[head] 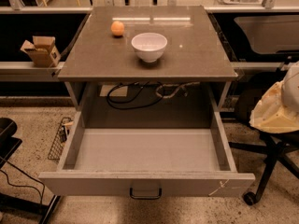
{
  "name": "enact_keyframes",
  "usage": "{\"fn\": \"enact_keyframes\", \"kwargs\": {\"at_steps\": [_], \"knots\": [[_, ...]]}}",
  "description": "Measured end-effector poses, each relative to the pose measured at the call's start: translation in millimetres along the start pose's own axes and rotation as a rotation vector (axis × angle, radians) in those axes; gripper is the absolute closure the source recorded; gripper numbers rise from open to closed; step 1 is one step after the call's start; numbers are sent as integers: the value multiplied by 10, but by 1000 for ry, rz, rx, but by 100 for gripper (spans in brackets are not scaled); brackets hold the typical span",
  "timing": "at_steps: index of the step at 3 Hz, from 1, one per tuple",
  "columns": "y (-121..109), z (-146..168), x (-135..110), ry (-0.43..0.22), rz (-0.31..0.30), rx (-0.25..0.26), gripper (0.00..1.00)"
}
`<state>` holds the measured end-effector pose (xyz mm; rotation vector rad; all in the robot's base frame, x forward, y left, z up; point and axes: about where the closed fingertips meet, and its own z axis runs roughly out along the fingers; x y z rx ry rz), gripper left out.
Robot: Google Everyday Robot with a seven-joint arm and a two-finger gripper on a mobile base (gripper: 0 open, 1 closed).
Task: Close top drawer
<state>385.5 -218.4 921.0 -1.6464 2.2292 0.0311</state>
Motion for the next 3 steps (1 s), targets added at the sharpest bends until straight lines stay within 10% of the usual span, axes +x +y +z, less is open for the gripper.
{"fn": "enact_keyframes", "kwargs": {"at_steps": [2,3], "knots": [[70,267,65,-6,-17,-3,100],[557,877,465,-35,38,-54,100]]}}
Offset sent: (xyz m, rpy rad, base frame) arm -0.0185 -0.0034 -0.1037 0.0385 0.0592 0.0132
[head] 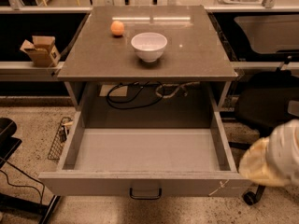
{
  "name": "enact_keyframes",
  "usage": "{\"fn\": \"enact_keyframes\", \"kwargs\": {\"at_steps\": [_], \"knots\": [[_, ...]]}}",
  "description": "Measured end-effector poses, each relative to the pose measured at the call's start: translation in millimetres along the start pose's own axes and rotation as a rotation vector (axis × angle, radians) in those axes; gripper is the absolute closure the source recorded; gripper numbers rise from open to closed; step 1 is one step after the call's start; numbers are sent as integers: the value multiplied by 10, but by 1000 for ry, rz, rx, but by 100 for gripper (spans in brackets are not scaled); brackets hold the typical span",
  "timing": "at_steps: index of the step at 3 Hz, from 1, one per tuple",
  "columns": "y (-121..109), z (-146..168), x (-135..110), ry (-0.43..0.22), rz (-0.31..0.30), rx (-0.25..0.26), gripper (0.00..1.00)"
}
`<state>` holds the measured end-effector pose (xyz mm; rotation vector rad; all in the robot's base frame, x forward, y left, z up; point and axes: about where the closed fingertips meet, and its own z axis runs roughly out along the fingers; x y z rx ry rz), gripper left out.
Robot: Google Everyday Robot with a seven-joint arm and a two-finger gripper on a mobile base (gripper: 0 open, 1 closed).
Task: Close top drawer
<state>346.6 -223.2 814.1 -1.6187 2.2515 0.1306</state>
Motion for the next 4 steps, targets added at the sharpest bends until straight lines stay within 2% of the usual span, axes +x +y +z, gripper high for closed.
{"fn": "enact_keyframes", "kwargs": {"at_steps": [1,2,3,4], "knots": [[352,399,366,-19,48,-13,100],[648,886,528,-67,83,-34,100],[814,1433,482,-139,113,-72,100],[846,1958,282,-218,102,-116,100]]}}
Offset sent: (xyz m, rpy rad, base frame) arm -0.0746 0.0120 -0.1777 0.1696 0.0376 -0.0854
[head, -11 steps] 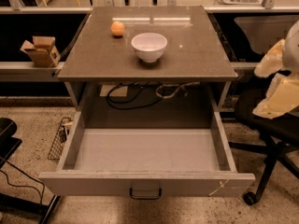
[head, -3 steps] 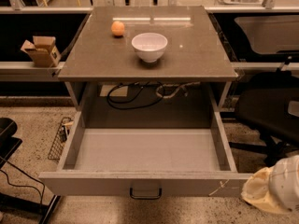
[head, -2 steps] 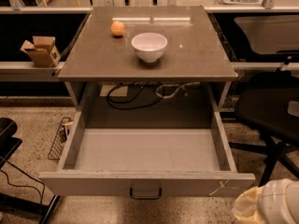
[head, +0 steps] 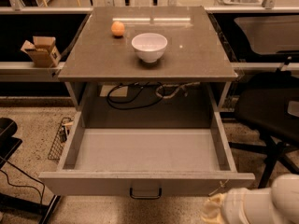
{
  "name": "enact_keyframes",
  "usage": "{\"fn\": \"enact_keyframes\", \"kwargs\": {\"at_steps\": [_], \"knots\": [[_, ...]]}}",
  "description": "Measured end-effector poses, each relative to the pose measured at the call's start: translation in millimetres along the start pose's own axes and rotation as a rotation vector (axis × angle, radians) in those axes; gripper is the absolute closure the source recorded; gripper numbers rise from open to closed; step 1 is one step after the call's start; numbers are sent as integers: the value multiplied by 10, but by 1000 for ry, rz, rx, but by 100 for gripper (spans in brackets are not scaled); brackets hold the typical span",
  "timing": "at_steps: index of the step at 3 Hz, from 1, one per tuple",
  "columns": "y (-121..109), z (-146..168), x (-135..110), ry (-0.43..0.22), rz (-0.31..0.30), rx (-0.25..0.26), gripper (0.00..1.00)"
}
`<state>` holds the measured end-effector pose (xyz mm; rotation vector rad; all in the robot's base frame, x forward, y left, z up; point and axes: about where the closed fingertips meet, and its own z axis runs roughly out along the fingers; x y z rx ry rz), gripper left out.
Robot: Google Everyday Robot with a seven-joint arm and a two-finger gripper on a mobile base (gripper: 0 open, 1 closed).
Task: Close top drawer
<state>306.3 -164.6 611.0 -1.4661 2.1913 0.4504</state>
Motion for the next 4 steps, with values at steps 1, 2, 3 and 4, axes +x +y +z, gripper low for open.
{"fn": "enact_keyframes", "kwargs": {"at_steps": [1,2,3,4], "knots": [[-73,244,-103,-34,-29,-24,100],[-73,244,-103,-34,-29,-24,100],[-70,402,-194,-58,-45,-36,100],[-269,604,-359,-82,-88,-13,100]]}}
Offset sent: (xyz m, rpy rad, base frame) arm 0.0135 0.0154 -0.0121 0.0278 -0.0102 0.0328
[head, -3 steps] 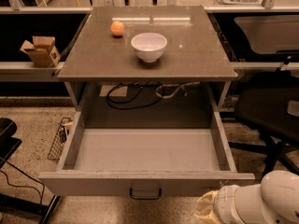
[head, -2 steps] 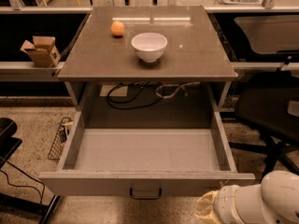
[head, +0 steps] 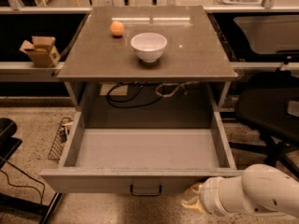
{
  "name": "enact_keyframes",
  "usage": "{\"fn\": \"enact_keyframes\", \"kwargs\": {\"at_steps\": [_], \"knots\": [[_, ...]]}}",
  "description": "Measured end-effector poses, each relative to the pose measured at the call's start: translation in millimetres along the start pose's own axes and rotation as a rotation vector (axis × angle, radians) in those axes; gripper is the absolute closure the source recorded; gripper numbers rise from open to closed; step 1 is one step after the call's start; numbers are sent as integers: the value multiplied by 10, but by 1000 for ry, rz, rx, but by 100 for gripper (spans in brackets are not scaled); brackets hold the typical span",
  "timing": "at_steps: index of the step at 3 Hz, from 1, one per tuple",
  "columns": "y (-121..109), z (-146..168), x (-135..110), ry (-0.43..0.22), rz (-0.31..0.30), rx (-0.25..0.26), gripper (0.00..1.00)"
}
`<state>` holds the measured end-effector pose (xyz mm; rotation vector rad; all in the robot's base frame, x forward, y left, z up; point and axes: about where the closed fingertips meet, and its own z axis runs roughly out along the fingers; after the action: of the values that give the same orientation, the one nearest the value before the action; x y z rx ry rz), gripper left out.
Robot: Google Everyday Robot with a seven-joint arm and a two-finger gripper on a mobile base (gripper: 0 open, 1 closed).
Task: Close top drawer
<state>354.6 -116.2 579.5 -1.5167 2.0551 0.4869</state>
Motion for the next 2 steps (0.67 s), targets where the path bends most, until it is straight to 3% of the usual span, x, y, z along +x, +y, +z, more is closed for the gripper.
{"fn": "enact_keyframes", "kwargs": {"at_steps": [1,2], "knots": [[14,-3,3,0,0,0,100],[-316,10,-39,-3,-28,53,100]]}}
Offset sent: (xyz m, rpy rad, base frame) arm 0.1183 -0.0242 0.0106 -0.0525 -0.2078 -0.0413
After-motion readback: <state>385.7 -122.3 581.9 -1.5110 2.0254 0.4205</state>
